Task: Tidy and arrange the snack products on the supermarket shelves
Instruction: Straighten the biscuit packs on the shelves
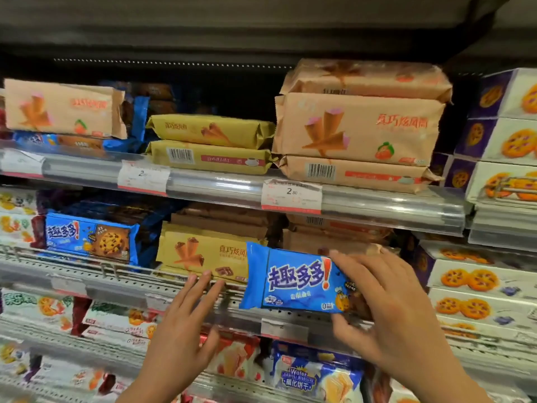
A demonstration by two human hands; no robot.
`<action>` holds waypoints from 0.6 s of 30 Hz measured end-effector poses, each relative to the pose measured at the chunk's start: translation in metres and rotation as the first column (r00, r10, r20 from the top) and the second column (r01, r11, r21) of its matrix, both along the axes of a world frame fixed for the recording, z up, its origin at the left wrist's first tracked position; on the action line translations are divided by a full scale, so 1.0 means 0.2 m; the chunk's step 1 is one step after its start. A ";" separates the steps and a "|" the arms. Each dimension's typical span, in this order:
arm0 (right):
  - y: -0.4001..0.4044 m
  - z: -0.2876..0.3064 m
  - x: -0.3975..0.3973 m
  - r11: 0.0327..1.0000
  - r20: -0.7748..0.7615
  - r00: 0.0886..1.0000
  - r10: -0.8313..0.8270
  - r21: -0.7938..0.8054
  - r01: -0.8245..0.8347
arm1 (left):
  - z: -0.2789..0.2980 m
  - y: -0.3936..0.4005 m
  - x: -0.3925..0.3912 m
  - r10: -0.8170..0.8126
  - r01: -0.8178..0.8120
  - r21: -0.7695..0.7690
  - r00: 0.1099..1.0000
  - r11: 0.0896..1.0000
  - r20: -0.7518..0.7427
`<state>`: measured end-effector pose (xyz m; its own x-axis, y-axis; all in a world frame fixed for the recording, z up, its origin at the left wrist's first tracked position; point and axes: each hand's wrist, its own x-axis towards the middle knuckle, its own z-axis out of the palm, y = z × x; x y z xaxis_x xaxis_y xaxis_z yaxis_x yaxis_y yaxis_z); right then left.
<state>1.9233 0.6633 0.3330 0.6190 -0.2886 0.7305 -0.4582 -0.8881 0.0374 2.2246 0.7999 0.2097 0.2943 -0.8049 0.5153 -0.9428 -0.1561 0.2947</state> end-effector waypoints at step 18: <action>0.26 0.59 0.93 0.949 0.056 0.997 -0.050 -0.308 0.064 | 0.42 0.21 0.27 -0.241 0.232 0.157 0.970 0.960 0.037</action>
<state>2.1090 0.7148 0.4512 0.5710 -0.0778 0.8173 -0.5156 -0.8087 0.2833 2.2779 0.8423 0.2938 0.0608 -0.9177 0.3926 -0.9722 0.0347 0.2316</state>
